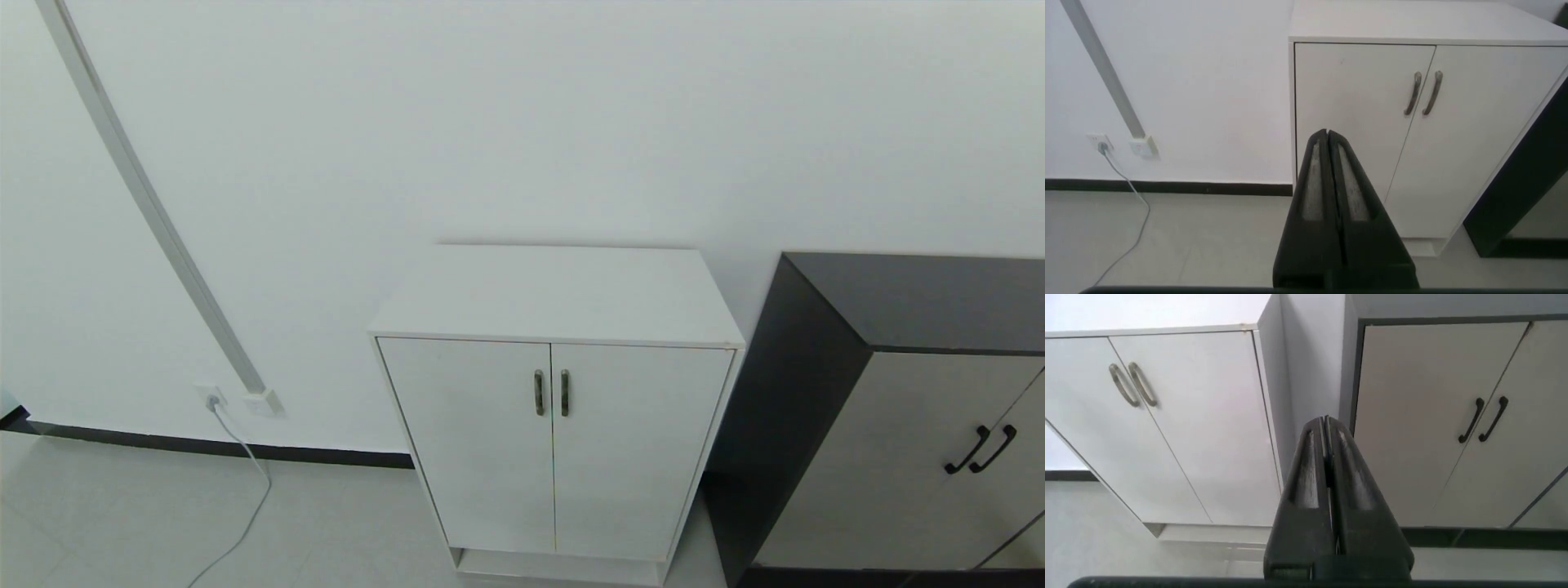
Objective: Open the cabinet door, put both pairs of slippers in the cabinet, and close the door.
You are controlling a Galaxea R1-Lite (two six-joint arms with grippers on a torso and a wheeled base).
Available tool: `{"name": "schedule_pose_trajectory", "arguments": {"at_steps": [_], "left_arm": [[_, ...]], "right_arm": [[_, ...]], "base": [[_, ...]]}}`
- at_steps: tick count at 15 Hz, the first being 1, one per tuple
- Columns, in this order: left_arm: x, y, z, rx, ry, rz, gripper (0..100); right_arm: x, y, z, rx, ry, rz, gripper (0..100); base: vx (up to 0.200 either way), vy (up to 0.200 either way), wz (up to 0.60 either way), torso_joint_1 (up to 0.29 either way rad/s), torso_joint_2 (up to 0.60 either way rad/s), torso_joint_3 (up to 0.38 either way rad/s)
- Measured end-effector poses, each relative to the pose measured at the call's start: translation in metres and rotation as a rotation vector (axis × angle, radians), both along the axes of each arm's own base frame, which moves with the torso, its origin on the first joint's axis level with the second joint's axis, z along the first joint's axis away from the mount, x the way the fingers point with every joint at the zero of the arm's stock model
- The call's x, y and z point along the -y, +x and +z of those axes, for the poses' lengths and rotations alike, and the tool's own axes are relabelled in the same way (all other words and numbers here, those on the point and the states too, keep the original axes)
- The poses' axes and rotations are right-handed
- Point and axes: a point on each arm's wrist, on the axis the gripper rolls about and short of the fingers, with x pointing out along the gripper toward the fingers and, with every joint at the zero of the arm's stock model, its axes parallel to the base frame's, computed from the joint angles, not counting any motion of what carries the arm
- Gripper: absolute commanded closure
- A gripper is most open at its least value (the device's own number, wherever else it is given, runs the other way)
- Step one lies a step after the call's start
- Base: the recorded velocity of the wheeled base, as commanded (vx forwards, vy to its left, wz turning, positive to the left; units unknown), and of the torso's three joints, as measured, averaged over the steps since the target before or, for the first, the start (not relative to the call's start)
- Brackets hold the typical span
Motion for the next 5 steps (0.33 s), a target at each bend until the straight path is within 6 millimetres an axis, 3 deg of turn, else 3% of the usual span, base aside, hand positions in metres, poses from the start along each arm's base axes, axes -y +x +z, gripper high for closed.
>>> {"name": "schedule_pose_trajectory", "arguments": {"at_steps": [5], "left_arm": [[0.0000,0.0000,0.0000,0.000,0.000,-0.001,100]], "right_arm": [[0.0000,0.0000,-0.0001,0.000,-0.002,0.001,100]], "base": [[0.000,0.000,0.00,0.000,0.00,0.000]]}}
